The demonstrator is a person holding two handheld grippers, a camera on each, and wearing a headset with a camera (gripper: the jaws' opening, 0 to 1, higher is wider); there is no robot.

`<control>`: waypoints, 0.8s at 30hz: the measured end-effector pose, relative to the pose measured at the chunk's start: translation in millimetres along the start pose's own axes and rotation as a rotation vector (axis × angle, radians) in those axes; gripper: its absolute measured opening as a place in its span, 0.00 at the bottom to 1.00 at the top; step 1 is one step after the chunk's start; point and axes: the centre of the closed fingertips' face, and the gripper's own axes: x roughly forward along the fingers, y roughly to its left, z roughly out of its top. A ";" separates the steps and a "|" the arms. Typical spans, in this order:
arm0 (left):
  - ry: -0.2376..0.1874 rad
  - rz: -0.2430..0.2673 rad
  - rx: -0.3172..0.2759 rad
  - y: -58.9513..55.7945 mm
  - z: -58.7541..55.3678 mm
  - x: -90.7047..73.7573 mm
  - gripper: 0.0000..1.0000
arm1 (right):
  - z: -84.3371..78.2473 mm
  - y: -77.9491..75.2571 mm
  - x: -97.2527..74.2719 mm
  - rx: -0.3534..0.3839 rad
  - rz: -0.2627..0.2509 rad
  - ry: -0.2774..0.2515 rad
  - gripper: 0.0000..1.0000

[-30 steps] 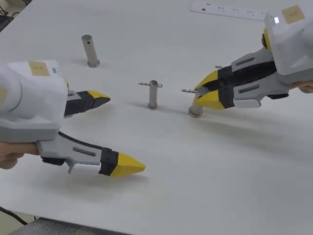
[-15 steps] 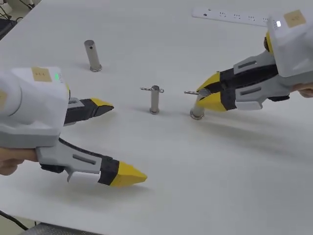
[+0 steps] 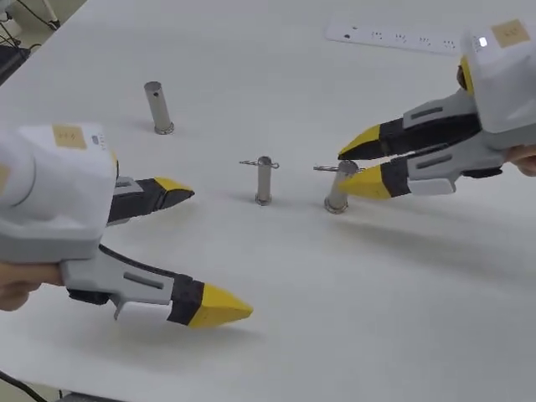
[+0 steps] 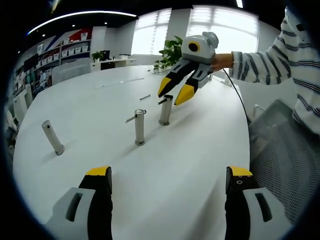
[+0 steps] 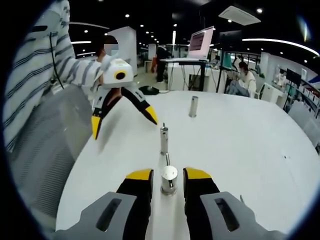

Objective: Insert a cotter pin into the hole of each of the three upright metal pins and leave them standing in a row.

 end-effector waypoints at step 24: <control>-0.005 0.045 -0.016 11.9 6.1 -28.1 0.96 | -7.4 26.2 -88.4 0.302 -0.341 -0.152 0.67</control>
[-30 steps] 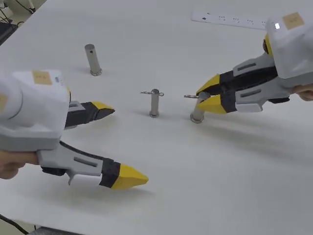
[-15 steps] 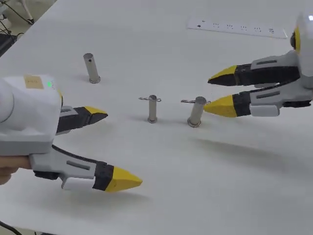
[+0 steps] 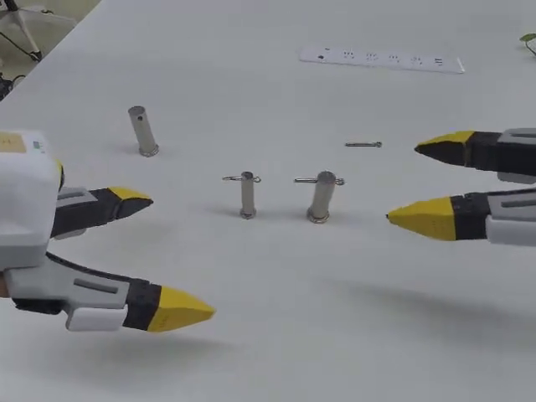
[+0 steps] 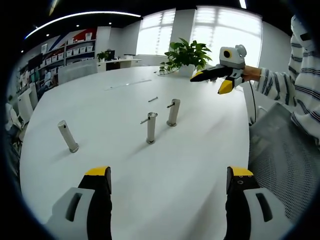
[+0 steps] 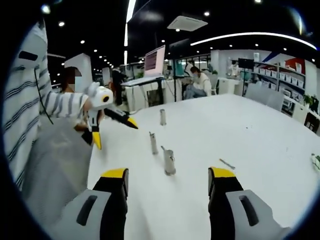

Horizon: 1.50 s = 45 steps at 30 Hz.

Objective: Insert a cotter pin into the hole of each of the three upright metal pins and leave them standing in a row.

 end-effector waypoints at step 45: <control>-0.040 0.291 -0.088 117.1 21.8 -21.6 0.76 | -43.6 6.8 -56.1 0.233 -0.258 -0.007 0.97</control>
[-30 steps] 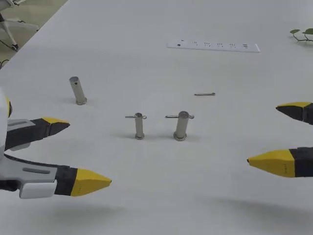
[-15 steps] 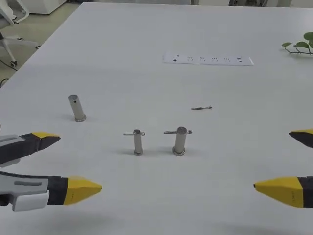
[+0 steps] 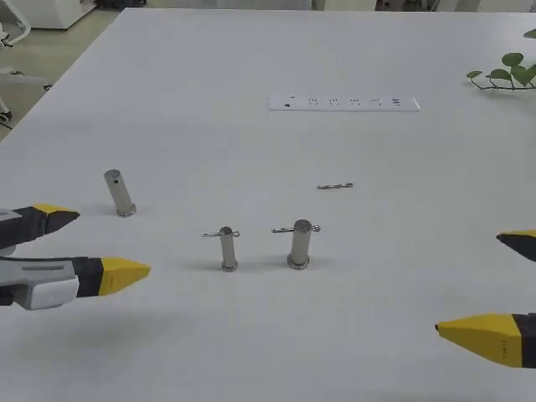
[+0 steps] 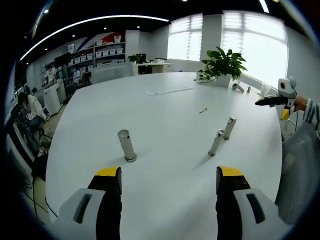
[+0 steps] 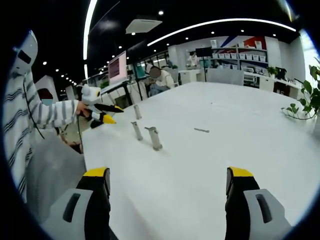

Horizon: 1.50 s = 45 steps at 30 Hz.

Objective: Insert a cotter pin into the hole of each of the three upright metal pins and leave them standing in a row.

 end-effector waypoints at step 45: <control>0.019 0.230 -0.264 58.2 10.3 58.2 0.19 | -12.1 1.5 -3.0 0.025 -0.042 0.012 0.89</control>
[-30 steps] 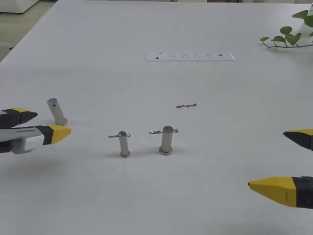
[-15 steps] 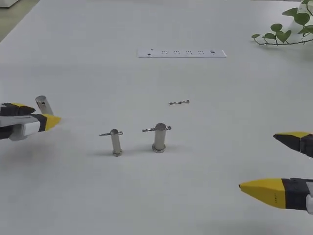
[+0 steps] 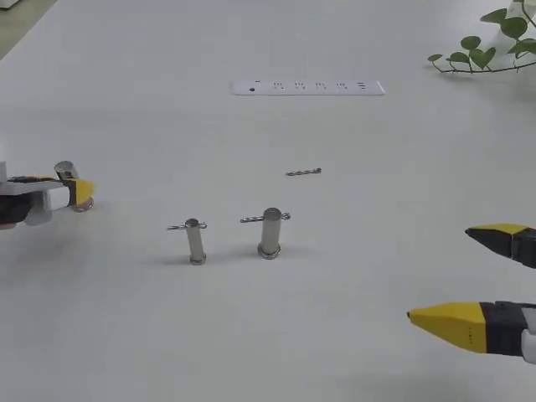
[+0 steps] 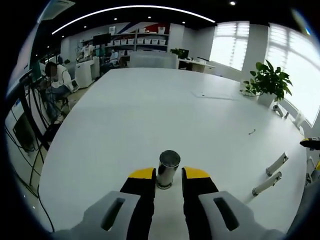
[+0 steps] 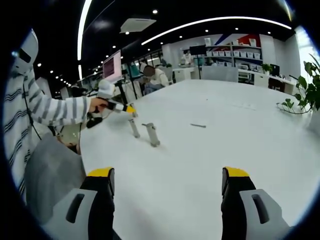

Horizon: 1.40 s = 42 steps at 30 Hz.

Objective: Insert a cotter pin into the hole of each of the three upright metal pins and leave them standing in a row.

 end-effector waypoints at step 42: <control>-0.014 0.058 0.084 -5.1 3.1 -28.8 0.11 | 6.2 -1.7 -1.4 -0.007 0.013 -0.035 0.85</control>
